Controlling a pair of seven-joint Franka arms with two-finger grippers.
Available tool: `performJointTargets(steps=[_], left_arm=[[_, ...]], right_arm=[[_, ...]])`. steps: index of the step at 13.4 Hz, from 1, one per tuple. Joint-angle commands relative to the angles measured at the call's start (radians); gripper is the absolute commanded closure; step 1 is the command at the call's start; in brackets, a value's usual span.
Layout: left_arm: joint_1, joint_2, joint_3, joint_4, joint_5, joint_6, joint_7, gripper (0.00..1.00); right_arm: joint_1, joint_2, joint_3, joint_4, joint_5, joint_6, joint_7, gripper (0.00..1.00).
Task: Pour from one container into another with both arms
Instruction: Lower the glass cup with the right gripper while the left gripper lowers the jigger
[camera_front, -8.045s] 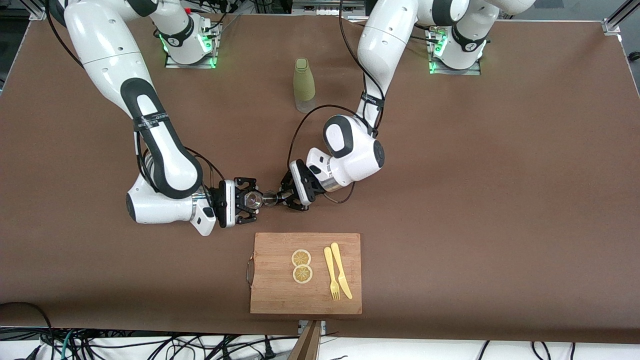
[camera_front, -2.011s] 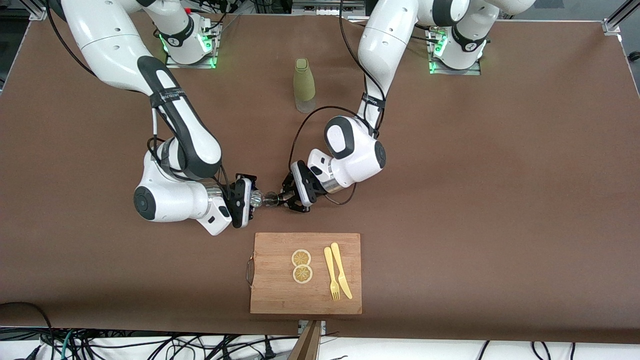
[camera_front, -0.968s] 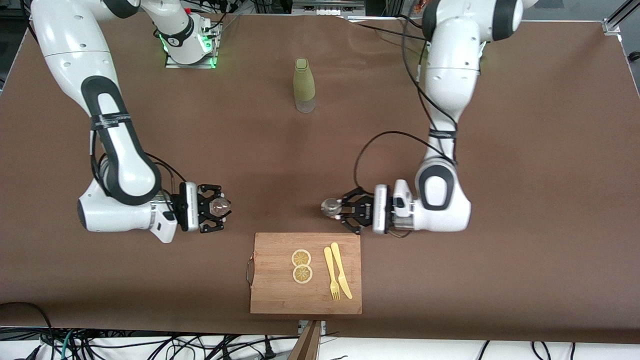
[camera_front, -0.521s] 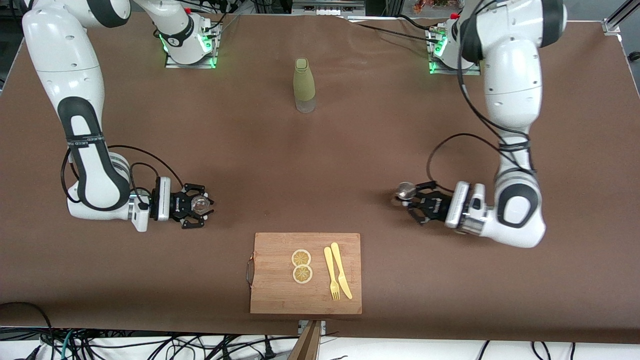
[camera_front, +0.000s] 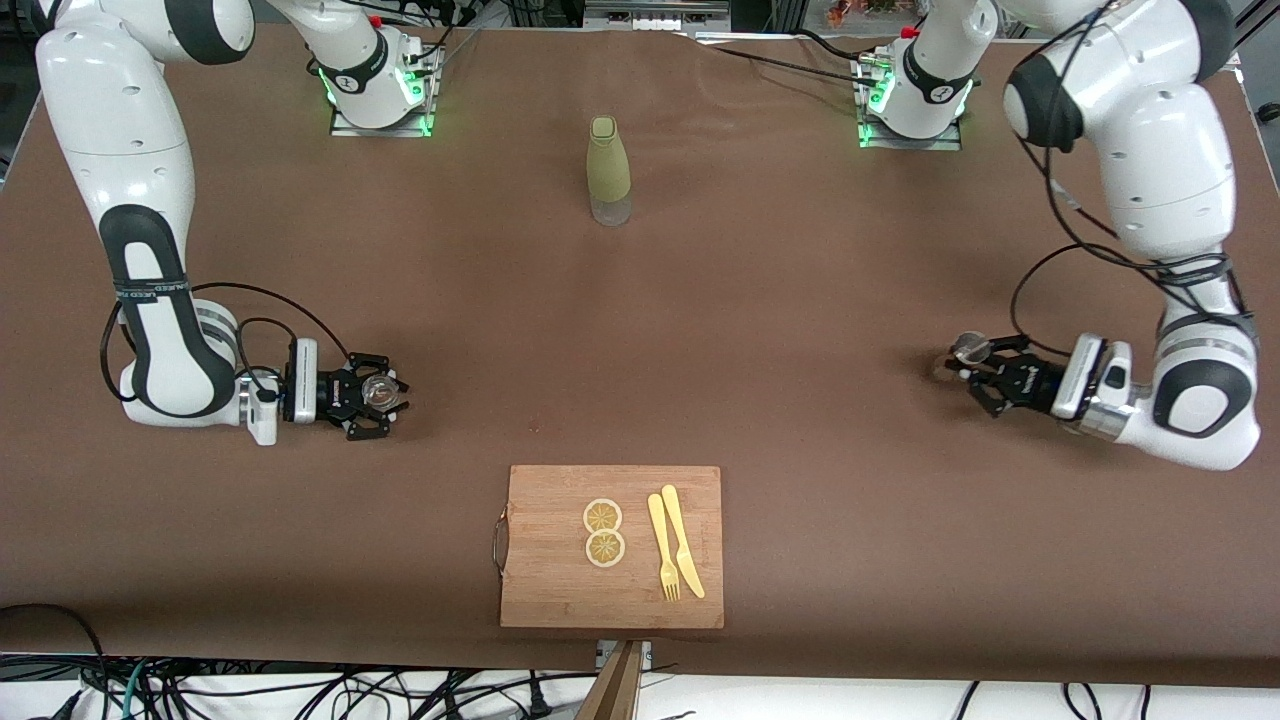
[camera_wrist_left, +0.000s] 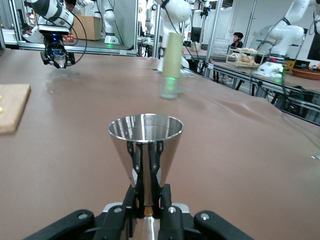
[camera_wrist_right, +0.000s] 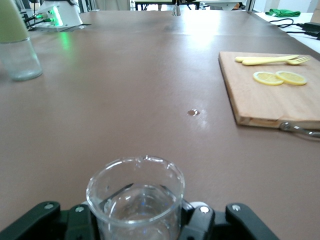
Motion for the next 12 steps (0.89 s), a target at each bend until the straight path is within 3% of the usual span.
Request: performJointTargets(steps=[1, 4, 7, 8, 10, 11, 12], left_arm=[[0.177, 0.021, -0.111, 0.073, 0.180, -0.075, 0.182, 1.00], [0.326, 0.060, -0.225, 0.141, 0.302, -0.072, 0.225, 1.00], [0.339, 0.091, -0.232, 0.147, 0.304, -0.059, 0.259, 1.00], [0.339, 0.091, -0.231, 0.147, 0.304, -0.053, 0.262, 1.00], [0.342, 0.103, -0.231, 0.152, 0.302, -0.014, 0.284, 0.95], [0.342, 0.107, -0.231, 0.150, 0.301, 0.005, 0.296, 0.91], [0.342, 0.113, -0.231, 0.152, 0.295, 0.019, 0.302, 0.83]], right_arm=[[0.001, 0.000, -0.021, -0.039, 0.024, -0.013, -0.065, 0.69], [-0.008, 0.019, -0.029, -0.057, 0.027, -0.013, -0.105, 0.69], [-0.011, 0.028, -0.043, -0.065, 0.037, -0.013, -0.137, 0.67], [-0.012, 0.033, -0.047, -0.066, 0.040, -0.013, -0.136, 0.62], [-0.013, 0.036, -0.060, -0.066, 0.040, -0.012, -0.134, 0.43], [-0.013, 0.034, -0.069, -0.065, 0.040, -0.010, -0.134, 0.10], [-0.013, 0.034, -0.078, -0.060, 0.038, -0.007, -0.139, 0.00]])
